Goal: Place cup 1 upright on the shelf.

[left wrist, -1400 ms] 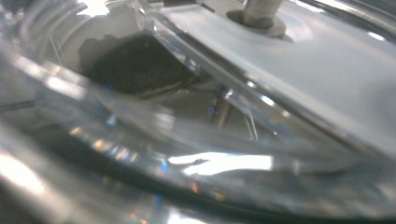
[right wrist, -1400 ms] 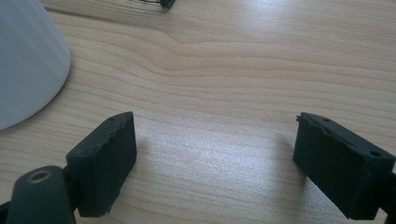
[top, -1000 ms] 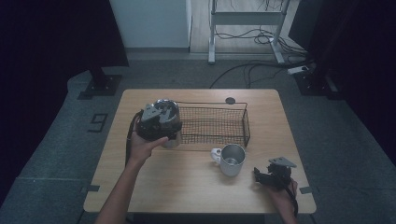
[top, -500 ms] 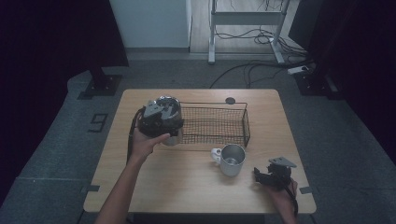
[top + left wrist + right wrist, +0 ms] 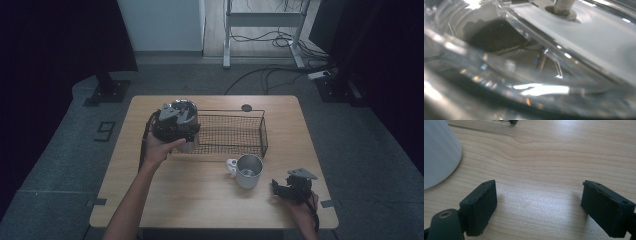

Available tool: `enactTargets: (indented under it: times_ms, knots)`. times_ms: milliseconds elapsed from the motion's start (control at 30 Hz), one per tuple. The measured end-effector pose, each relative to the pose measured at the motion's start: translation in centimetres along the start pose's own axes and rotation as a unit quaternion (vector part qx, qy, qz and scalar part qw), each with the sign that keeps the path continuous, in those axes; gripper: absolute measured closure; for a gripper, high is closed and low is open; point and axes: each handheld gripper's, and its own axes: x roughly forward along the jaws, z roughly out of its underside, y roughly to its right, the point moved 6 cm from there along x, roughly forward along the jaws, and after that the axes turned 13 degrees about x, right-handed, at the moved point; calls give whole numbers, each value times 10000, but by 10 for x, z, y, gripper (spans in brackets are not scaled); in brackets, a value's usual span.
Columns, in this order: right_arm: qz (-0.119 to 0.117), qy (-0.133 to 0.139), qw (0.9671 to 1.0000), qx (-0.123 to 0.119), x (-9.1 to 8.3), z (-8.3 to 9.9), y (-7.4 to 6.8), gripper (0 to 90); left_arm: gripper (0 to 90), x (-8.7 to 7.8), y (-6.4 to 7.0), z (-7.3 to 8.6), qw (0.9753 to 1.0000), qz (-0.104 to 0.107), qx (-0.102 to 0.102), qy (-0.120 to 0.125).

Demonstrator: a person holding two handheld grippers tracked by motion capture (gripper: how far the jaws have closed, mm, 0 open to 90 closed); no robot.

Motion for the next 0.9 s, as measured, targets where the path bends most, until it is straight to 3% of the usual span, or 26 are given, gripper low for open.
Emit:
enactTargets:
  times_ms: [900]
  knots:
    - [0, 0, 10000, -1, 0, 0, 0, 130, 34, 21, -12, -6, 9999, -17, -124, -96]
